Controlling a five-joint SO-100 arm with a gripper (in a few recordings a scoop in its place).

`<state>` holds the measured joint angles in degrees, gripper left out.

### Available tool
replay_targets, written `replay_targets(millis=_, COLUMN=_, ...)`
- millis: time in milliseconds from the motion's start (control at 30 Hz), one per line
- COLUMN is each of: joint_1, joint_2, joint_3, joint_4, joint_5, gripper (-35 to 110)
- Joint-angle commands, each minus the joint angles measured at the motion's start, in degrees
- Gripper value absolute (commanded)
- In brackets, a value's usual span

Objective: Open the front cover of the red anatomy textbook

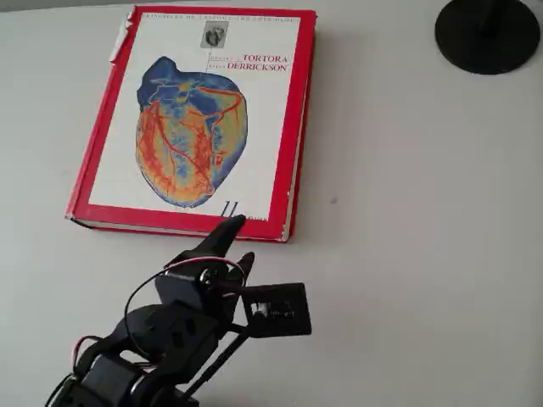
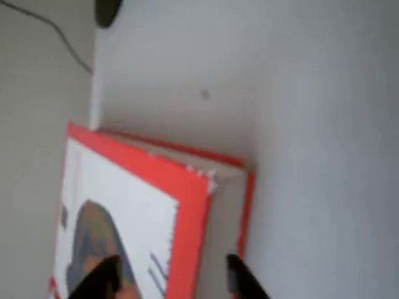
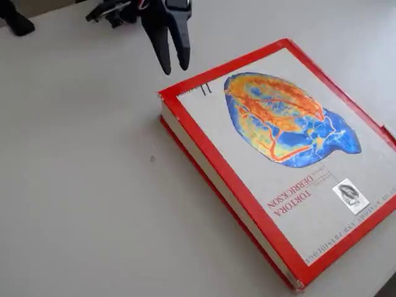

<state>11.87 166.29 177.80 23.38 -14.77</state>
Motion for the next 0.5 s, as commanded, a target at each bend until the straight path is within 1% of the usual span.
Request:
replay_targets(millis=0, joint_1=-0.7, joint_2=-9.1, joint_3=-4.1, joint_4=-7.5, joint_5=-0.7, gripper=23)
replay_targets(millis=133, joint_1=-0.7, joint_2=-19.7, joint_3=-7.7, joint_4=-13.7, joint_5=-0.6, gripper=23)
replay_targets(millis=267, joint_1=-0.8, joint_2=-25.6, joint_3=-10.0, joint_4=-17.7, joint_5=-0.8, gripper=23)
replay_targets(millis=467, joint_1=-0.3, joint_2=-33.3, joint_3=-14.9, joint_4=-20.4, joint_5=-1.1, gripper=22)
